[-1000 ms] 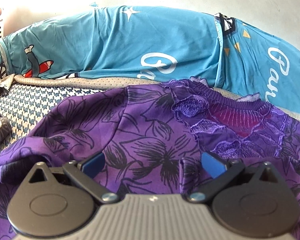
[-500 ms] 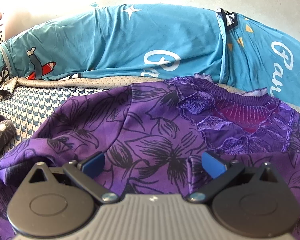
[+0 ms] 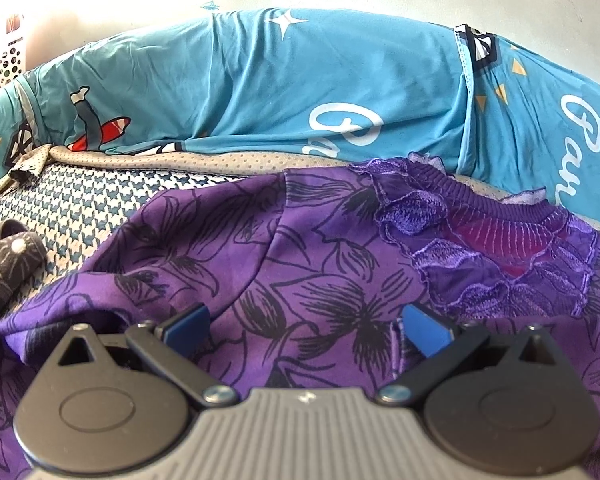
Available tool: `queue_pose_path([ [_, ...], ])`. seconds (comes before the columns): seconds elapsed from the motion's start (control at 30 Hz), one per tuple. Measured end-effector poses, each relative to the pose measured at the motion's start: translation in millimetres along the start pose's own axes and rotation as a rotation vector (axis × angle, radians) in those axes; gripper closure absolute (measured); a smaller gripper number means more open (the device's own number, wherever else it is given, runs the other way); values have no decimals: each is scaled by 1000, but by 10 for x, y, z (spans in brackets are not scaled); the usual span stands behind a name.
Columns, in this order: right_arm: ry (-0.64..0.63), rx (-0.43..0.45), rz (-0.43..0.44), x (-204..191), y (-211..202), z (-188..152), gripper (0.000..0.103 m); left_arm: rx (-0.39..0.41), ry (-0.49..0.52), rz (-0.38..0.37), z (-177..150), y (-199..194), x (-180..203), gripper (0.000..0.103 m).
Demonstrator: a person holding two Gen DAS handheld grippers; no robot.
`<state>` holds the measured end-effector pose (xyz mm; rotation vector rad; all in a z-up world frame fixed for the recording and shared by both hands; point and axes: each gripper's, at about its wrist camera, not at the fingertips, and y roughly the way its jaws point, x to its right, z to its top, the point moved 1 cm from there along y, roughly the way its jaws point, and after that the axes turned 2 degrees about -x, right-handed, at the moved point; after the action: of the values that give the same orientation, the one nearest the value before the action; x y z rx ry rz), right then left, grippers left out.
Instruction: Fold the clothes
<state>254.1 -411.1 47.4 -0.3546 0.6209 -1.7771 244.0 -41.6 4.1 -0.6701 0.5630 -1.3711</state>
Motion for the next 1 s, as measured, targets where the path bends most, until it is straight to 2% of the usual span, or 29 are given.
queue_pose_path([
  [0.17, 7, -36, 67, 33, -79, 12, 92, 9, 5, -57, -12, -54, 50, 0],
  [0.3, 3, -74, 128, 116, -151, -25, 92, 10, 59, -71, -69, -74, 190, 0],
  [0.5, -123, -117, 137, 221, -346, -182, 91, 21, 144, -76, -164, -106, 375, 0],
  [0.8, -324, -168, 151, 250, -725, -437, 90, 7, 189, -86, -271, -117, 497, 0],
  [0.87, -356, -185, 170, 210, -743, -505, 88, 8, 197, -88, -287, -122, 517, 0],
  [0.93, -380, -212, 188, 165, -701, -579, 82, 3, 202, -90, -294, -116, 537, 0],
  [1.0, -405, -220, 178, 123, -659, -634, 81, 0, 206, -84, -300, -110, 548, 0],
])
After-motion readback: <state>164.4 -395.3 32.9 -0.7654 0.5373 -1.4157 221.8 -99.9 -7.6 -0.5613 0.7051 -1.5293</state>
